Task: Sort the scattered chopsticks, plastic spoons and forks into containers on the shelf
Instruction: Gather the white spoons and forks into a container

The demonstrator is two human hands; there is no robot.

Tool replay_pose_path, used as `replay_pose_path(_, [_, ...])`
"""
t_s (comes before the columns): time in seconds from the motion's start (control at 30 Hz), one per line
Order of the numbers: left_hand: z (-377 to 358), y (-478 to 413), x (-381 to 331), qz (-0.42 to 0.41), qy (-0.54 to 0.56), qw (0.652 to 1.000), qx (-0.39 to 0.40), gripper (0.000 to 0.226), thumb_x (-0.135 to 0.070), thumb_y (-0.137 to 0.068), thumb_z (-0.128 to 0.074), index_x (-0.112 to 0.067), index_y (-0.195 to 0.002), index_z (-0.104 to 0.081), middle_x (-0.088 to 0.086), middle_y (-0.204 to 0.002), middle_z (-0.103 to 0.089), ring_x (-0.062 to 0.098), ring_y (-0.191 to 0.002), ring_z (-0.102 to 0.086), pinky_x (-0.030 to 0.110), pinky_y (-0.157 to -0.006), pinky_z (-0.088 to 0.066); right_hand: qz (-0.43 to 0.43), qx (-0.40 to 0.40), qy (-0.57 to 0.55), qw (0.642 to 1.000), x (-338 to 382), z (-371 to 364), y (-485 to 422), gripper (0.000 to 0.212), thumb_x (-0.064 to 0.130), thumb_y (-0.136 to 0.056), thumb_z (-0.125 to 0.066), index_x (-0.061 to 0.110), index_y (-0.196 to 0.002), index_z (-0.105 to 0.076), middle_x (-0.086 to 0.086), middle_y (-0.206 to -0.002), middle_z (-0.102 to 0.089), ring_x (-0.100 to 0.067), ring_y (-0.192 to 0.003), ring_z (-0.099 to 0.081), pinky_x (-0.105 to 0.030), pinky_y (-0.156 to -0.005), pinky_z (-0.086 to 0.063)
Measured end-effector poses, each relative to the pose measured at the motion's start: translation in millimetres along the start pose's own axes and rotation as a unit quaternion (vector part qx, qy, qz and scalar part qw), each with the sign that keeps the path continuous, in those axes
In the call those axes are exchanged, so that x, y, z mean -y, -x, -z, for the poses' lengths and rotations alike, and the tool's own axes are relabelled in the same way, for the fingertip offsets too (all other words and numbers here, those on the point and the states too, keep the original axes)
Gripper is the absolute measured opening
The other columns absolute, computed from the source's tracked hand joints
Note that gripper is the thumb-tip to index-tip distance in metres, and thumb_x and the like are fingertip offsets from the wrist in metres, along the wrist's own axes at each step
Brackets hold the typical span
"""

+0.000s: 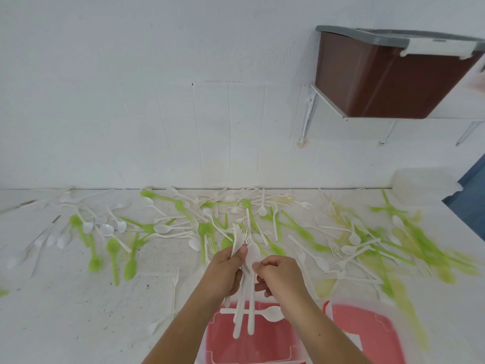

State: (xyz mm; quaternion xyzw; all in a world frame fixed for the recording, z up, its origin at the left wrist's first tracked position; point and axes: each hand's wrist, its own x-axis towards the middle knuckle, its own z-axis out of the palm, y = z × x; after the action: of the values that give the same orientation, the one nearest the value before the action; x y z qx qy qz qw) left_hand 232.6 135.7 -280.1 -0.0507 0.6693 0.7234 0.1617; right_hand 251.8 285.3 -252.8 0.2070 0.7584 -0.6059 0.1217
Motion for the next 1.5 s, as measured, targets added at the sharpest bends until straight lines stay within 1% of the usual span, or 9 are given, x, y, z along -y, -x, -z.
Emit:
replay_pose_path(0.13, [-10.5,8.5,-3.3,-0.022,0.001,0.999,-0.029,0.04,-0.029,-0.11,-0.048,0.006,-0.108,-0.066,-0.004,-0.046,-0.048,0.007,-0.035,-0.039,0.017,-0.039,-0.03,-0.019,0.055,0.054,0.997,3.3,3.7,-4.9,0.019,0.016,-0.091,-0.071,0.002,-0.078,-0.069,-0.005,-0.06,-0.059,-0.021,-0.049,-0.062,-0.028,-0.049,-0.046])
replay_pose_path(0.27, [-12.1,10.9,3.2,-0.022,0.009,0.999,-0.04,0.042,-0.034,-0.109,-0.048,0.002,-0.106,-0.071,0.011,-0.053,-0.045,0.011,-0.037,-0.032,0.021,-0.039,-0.027,-0.014,0.109,0.137,0.985,8.2,7.9,-9.2,0.024,0.022,-0.092,-0.07,0.011,-0.071,-0.065,0.005,-0.051,-0.056,-0.016,-0.048,-0.057,-0.025,-0.05,-0.044])
replay_pose_path(0.43, [-10.2,9.2,2.1,-0.002,0.015,0.999,-0.041,0.036,-0.034,-0.108,-0.052,-0.006,-0.096,-0.071,0.006,-0.047,-0.032,0.014,-0.037,-0.024,0.023,-0.041,-0.019,0.01,0.125,0.185,0.975,9.9,9.2,-9.5,0.015,0.028,-0.092,-0.063,0.015,-0.093,-0.07,-0.003,-0.081,-0.068,-0.014,-0.056,-0.067,-0.028,-0.057,-0.052])
replay_pose_path(0.7, [-1.9,8.2,2.3,0.024,0.059,0.997,-0.034,0.04,-0.039,-0.096,-0.069,0.0,-0.104,-0.071,0.006,-0.055,-0.034,0.015,-0.039,-0.023,0.023,-0.04,-0.019,-0.016,0.128,-0.044,0.991,-1.4,3.7,-10.8,0.008,0.001,-0.09,-0.067,0.001,-0.096,-0.072,-0.014,-0.072,-0.07,-0.028,-0.061,-0.065,-0.034,-0.059,-0.053])
replay_pose_path(0.87, [6.2,16.8,-4.4,0.045,-0.042,0.998,0.019,0.053,-0.052,-0.093,-0.07,0.001,-0.1,-0.067,0.002,-0.061,-0.025,0.014,-0.046,-0.021,0.024,-0.043,-0.017,-0.014,0.134,-0.116,0.984,-6.4,11.5,-8.1,0.01,-0.005,-0.089,-0.068,-0.004,-0.098,-0.071,-0.025,-0.075,-0.068,-0.035,-0.065,-0.067,-0.04,-0.062,-0.056])
replay_pose_path(1.03, [23.7,27.3,-4.4,0.009,-0.249,0.959,0.134,0.033,-0.053,-0.096,-0.067,-0.022,-0.091,-0.077,-0.005,-0.076,-0.07,0.007,-0.071,-0.063,0.022,-0.07,-0.05,0.022,0.133,-0.185,0.973,-13.0,20.2,-9.5,0.008,-0.01,-0.091,-0.066,-0.006,-0.091,-0.072,-0.031,-0.079,-0.069,-0.036,-0.066,-0.067,-0.042,-0.064,-0.057])
replay_pose_path(1.13, [34.7,26.9,-4.5,0.008,-0.338,0.929,0.151,0.035,-0.049,-0.097,-0.066,-0.017,-0.085,-0.072,-0.006,-0.071,-0.062,0.008,-0.066,-0.056,0.025,-0.066,-0.044,0.038,0.147,-0.182,0.972,-23.3,25.0,-5.9,0.015,-0.009,-0.091,-0.066,0.001,-0.085,-0.076,-0.03,-0.081,-0.069,-0.039,-0.069,-0.068,-0.044,-0.067,-0.057])
replay_pose_path(1.37, [35.6,25.3,6.6,-0.058,-0.479,0.862,0.155,0.024,-0.039,-0.103,-0.057,-0.023,-0.089,-0.066,-0.002,-0.085,-0.07,-0.001,-0.06,-0.057,0.015,-0.062,-0.043,0.216,0.039,0.117,0.969,-38.4,40.8,-3.2,0.028,0.004,-0.082,-0.071,0.031,-0.092,-0.074,0.004,-0.083,-0.071,-0.015,-0.065,-0.063,-0.029,-0.065,-0.055])
replay_pose_path(1.5, [35.5,21.4,10.1,-0.032,-0.536,0.817,0.21,0.027,-0.048,-0.099,-0.05,-0.027,-0.09,-0.065,-0.008,-0.084,-0.067,0.007,-0.074,-0.06,0.031,-0.077,-0.051,0.259,0.007,0.248,0.934,-56.5,50.6,-4.6,0.018,0.018,-0.079,-0.075,0.034,-0.084,-0.069,0.018,-0.089,-0.065,-0.009,-0.085,-0.058,-0.016,-0.074,-0.042])
